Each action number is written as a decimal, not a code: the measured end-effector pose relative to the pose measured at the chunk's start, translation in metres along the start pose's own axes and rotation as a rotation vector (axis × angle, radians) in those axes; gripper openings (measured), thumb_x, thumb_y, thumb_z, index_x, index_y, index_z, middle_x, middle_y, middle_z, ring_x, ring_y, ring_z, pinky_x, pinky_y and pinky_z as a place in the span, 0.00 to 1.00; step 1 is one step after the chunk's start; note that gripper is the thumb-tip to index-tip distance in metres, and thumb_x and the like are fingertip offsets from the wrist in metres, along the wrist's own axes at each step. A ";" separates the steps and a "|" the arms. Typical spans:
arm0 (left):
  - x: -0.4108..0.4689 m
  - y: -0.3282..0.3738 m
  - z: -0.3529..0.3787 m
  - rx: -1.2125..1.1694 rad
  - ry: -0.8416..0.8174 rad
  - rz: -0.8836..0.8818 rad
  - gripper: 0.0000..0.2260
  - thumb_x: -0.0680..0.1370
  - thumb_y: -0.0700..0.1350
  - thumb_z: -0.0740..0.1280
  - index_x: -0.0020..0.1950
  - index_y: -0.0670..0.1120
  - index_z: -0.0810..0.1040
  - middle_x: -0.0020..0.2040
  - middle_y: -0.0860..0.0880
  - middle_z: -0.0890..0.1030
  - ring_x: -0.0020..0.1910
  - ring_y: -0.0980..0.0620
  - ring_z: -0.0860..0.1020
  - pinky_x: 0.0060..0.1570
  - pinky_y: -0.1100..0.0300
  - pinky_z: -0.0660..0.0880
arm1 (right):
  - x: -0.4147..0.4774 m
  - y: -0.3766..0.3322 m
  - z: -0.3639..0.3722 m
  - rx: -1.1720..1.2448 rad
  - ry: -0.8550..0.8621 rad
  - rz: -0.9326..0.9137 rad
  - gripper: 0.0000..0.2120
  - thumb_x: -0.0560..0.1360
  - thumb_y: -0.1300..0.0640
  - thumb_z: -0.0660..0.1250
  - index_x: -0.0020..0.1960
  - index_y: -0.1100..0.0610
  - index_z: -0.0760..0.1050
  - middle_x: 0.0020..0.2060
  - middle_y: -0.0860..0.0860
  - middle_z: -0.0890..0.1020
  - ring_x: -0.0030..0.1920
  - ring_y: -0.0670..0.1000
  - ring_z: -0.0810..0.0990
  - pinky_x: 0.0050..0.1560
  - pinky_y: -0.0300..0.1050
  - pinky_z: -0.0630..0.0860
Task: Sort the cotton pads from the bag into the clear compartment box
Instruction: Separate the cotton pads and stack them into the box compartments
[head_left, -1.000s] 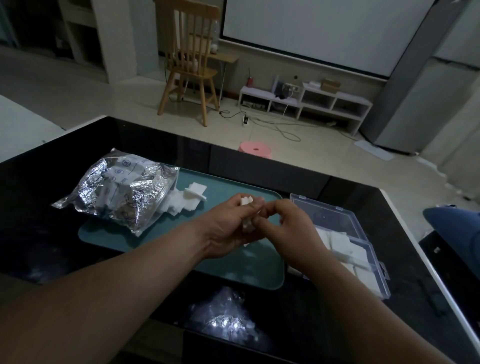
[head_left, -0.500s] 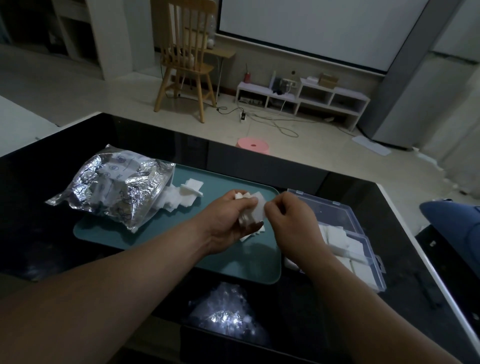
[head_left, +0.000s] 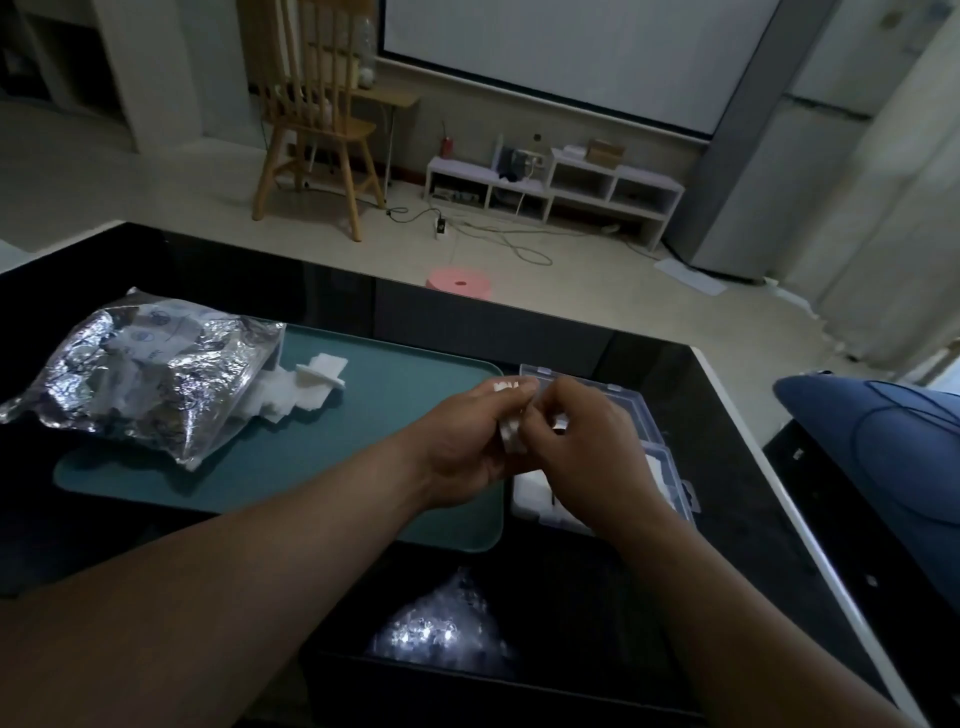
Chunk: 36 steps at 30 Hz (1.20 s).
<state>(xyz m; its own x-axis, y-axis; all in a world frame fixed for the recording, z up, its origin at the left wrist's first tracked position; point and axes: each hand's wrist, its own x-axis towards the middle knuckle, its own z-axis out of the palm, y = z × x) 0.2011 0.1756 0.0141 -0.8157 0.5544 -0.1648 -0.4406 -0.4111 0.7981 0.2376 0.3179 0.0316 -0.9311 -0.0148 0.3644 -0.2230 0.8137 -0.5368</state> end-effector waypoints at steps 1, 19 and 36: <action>0.002 -0.001 0.002 0.003 -0.003 -0.012 0.16 0.86 0.47 0.61 0.72 0.43 0.75 0.57 0.45 0.84 0.51 0.50 0.83 0.46 0.55 0.81 | -0.001 0.003 -0.004 0.006 -0.011 -0.009 0.08 0.78 0.50 0.66 0.42 0.52 0.75 0.39 0.46 0.81 0.45 0.49 0.79 0.48 0.58 0.79; 0.028 -0.026 0.025 -0.049 -0.205 -0.212 0.27 0.81 0.65 0.62 0.67 0.44 0.75 0.48 0.43 0.72 0.41 0.50 0.69 0.51 0.56 0.72 | -0.017 0.034 -0.038 0.230 -0.272 0.030 0.18 0.70 0.51 0.80 0.50 0.55 0.73 0.47 0.47 0.82 0.46 0.46 0.81 0.46 0.40 0.78; 0.038 -0.034 0.049 -0.150 -0.056 -0.223 0.14 0.82 0.43 0.54 0.51 0.38 0.77 0.40 0.43 0.76 0.32 0.51 0.77 0.37 0.56 0.80 | -0.017 0.063 -0.046 0.254 -0.227 0.144 0.15 0.74 0.42 0.76 0.53 0.46 0.74 0.55 0.39 0.79 0.54 0.35 0.77 0.48 0.32 0.71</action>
<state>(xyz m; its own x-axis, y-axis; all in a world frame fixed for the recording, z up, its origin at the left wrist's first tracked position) 0.2033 0.2461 0.0095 -0.6720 0.6808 -0.2914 -0.6612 -0.3744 0.6501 0.2527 0.3961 0.0264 -0.9921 -0.0629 0.1083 -0.1232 0.6469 -0.7526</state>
